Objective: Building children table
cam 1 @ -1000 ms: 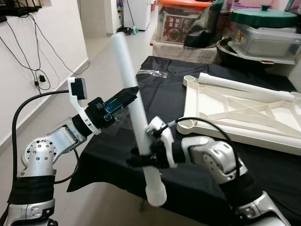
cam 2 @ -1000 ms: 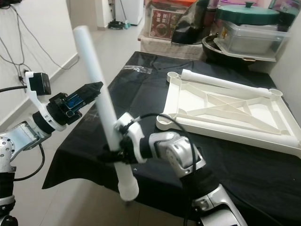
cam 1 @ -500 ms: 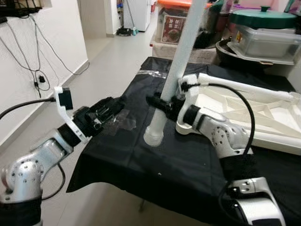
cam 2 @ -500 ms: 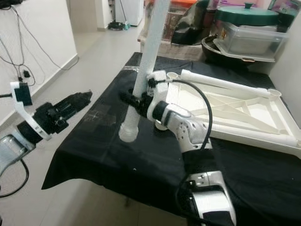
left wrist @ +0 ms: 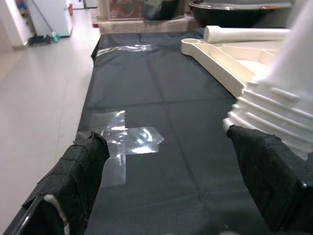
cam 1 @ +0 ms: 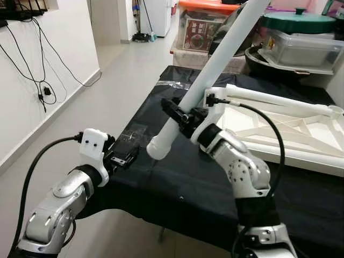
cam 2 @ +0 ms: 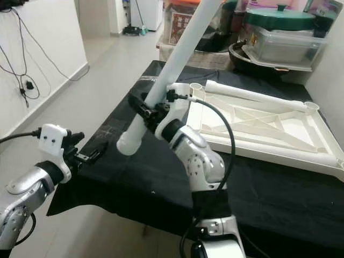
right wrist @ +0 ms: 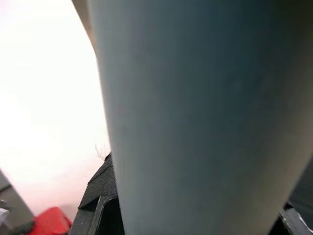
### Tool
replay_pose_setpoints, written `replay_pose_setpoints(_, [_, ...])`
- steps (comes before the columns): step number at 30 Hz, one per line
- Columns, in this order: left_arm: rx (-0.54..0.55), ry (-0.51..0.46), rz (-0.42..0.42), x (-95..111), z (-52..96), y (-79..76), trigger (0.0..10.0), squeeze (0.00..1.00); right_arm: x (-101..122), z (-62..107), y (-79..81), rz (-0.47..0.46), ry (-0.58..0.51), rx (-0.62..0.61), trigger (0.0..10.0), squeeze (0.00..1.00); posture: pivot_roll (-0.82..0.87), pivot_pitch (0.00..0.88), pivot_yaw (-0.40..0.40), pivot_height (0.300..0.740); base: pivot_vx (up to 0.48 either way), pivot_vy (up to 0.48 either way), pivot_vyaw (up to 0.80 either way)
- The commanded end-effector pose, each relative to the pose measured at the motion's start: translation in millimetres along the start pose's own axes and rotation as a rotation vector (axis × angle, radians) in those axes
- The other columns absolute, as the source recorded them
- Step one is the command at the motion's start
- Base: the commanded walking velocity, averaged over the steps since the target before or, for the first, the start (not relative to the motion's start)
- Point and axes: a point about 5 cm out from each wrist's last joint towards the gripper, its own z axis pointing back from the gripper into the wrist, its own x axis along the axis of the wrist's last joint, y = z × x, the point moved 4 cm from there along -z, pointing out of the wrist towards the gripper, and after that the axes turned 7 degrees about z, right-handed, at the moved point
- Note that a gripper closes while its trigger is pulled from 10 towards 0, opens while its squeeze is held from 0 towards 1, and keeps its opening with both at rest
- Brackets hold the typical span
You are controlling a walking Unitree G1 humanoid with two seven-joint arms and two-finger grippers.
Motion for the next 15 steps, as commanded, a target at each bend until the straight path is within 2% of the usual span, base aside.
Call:
replay_pose_setpoints(1, [-0.016,0.013,-0.035,-8,-2.9,-7.3,10.0,0.00,0,0.8,12.1,-0.003,-0.014,0.033,0.0,0.00,0.07,0.038,-0.060,0.740,0.000,0.000,0.00])
replay_pose_setpoints(2, [-0.016,0.013,-0.035,-8,-2.9,-7.3,10.0,0.00,0,0.8,12.1,-0.003,-0.014,0.033,0.0,0.00,0.07,0.038,-0.060,0.740,0.000,0.000,0.00])
replay_pose_setpoints(4, [-0.103,0.015,-0.069,-13,-9.3,-29.9,10.0,0.00,-8,1.9,23.2,-0.021,0.005,0.066,0.0,0.00,0.07,0.043,-0.065,0.740,0.000,0.000,0.00])
replay_pose_setpoints(9, [-0.231,0.025,-0.064,-17,-12.3,-54.0,10.0,0.00,-13,1.6,27.0,-0.002,0.018,0.075,0.0,0.00,0.07,0.045,-0.066,0.740,0.000,0.000,0.00])
replay_pose_setpoints(12, [-0.287,0.045,-0.082,-21,-11.2,-63.3,10.0,0.00,-14,1.2,28.1,0.006,0.023,0.077,0.0,0.00,0.07,0.045,-0.066,0.740,0.000,0.000,0.00])
replay_pose_setpoints(15, [-0.272,0.036,-0.107,-20,-12.0,-61.6,10.0,0.00,-13,0.4,27.7,0.003,0.020,0.072,0.0,0.00,0.07,0.046,-0.063,0.740,0.000,0.000,0.00])
